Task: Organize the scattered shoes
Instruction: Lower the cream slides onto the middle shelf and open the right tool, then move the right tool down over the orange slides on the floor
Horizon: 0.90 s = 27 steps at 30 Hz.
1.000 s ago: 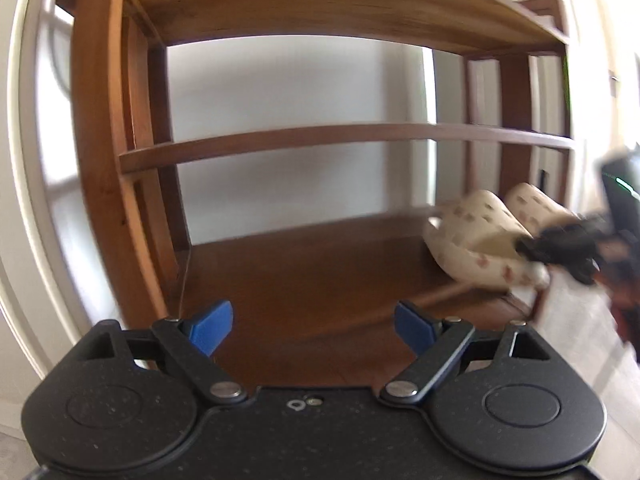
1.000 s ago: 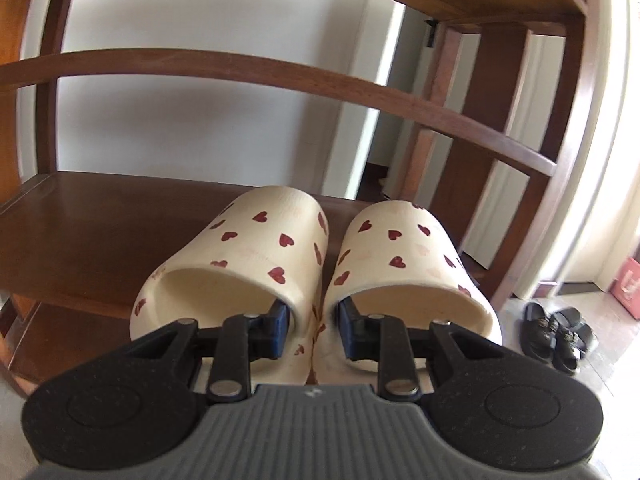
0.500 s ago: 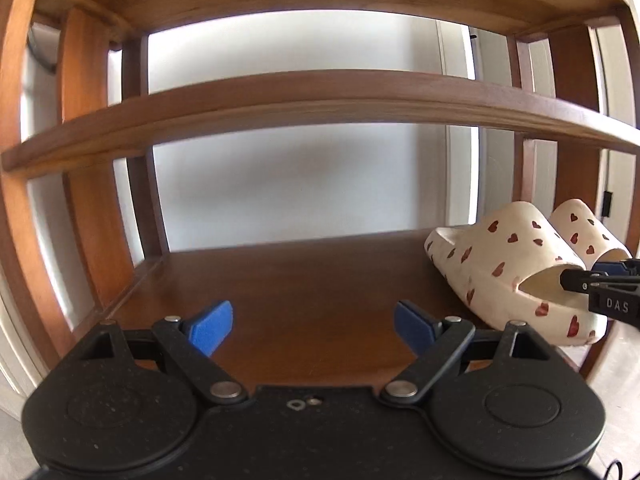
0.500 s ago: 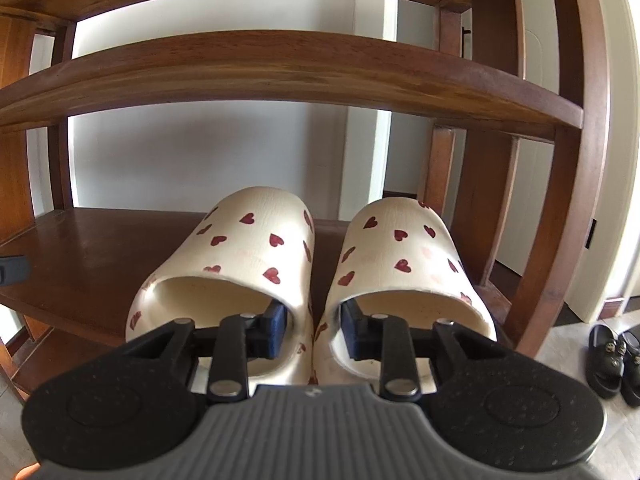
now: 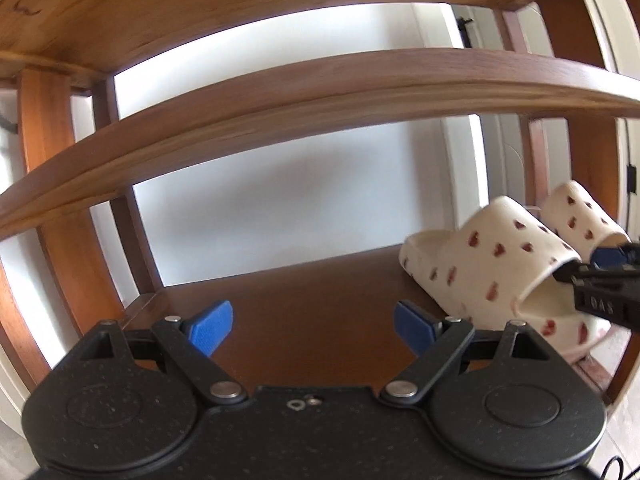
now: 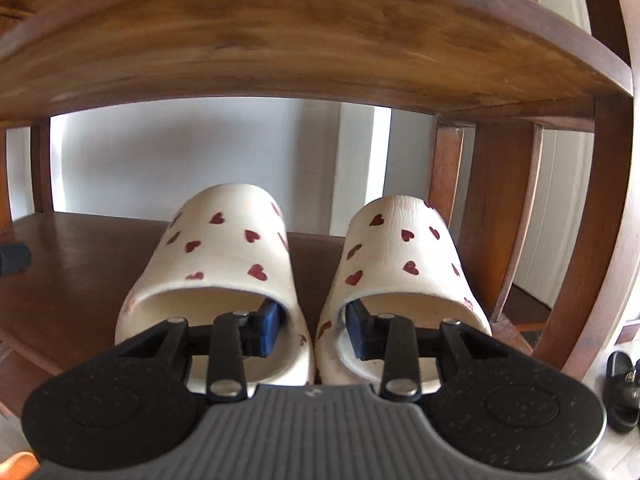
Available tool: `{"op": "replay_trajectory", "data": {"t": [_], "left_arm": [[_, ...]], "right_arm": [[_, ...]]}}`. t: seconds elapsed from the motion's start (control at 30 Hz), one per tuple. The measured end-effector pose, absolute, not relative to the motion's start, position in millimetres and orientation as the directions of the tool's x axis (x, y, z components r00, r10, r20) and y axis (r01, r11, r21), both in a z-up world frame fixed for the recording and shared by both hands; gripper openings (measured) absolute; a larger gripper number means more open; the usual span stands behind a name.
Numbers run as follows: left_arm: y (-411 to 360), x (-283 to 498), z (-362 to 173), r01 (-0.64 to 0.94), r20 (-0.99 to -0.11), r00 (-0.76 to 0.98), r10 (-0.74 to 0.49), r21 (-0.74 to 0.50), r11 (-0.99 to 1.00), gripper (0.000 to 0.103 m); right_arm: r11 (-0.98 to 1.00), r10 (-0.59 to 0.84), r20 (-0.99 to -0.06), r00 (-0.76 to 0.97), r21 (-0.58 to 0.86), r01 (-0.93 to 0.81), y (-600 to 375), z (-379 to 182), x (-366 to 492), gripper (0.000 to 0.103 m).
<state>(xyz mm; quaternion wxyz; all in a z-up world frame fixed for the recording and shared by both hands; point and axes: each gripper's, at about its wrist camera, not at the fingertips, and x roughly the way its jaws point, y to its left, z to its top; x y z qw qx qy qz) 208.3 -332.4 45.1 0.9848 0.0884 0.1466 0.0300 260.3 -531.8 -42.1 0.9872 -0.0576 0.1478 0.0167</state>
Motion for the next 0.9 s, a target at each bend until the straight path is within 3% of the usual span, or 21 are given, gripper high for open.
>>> {"op": "replay_trajectory", "data": {"t": [0.1,0.17,0.23,0.4,0.47,0.53,0.57,0.6,0.7,0.83,0.9], "left_arm": [[-322.7,206.4,43.1,-0.022,-0.28,0.957,0.074,0.186,0.982,0.089],[-315.9,203.5,43.8,0.002,-0.277,0.96,0.051,0.19,0.982,0.089],[-306.7,199.5,44.2,0.025,-0.272,0.962,0.031,0.199,0.98,0.089],[-273.5,179.7,44.1,0.102,-0.251,0.967,-0.053,0.187,0.977,0.091],[-261.7,173.5,40.3,0.139,-0.249,0.965,-0.088,0.195,0.971,0.092],[-248.6,170.5,35.8,0.169,-0.263,0.958,-0.117,0.187,0.968,0.092],[-241.9,169.6,33.8,0.185,-0.275,0.952,-0.132,0.176,0.967,0.092],[-235.4,168.8,32.4,0.199,-0.292,0.945,-0.145,0.166,0.966,0.092],[-218.6,160.9,34.7,0.225,-0.321,0.932,-0.17,0.142,0.964,0.092],[-181.4,136.2,45.6,0.254,-0.324,0.923,-0.209,0.105,0.961,0.094],[-164.4,124.5,45.5,0.251,-0.324,0.923,-0.209,0.095,0.963,0.096]], "right_arm": [[0.994,-0.015,-0.269,0.963,-0.11,-0.015,-526.8,-46.6,247.9,0.042],[0.997,-0.024,-0.249,0.968,-0.08,0.004,-526.1,-46.7,230.1,0.068],[0.997,-0.046,-0.197,0.979,-0.066,0.033,-523.4,-46.1,198.5,0.08],[0.999,-0.025,-0.136,0.99,-0.038,0.02,-511.6,-55.1,118.3,0.086],[0.996,0.089,-0.185,0.979,-0.011,-0.092,-496.7,-66.1,88.7,0.085],[0.952,0.298,-0.365,0.882,0.042,-0.304,-461.1,-84.5,77.7,0.083],[0.937,0.341,-0.404,0.849,0.071,-0.342,-453.7,-88.9,77.3,0.076],[0.898,0.434,-0.486,0.758,0.164,-0.409,-438.6,-99.2,85.9,0.074],[0.886,0.462,-0.708,0.535,0.334,-0.322,-392.7,-142.5,121.7,0.074],[0.881,0.459,-0.792,0.403,0.465,-0.088,-378.9,-186.3,157.3,0.076],[0.887,0.445,-0.827,0.344,0.459,-0.045,-363.3,-200.0,159.0,0.074]]}}
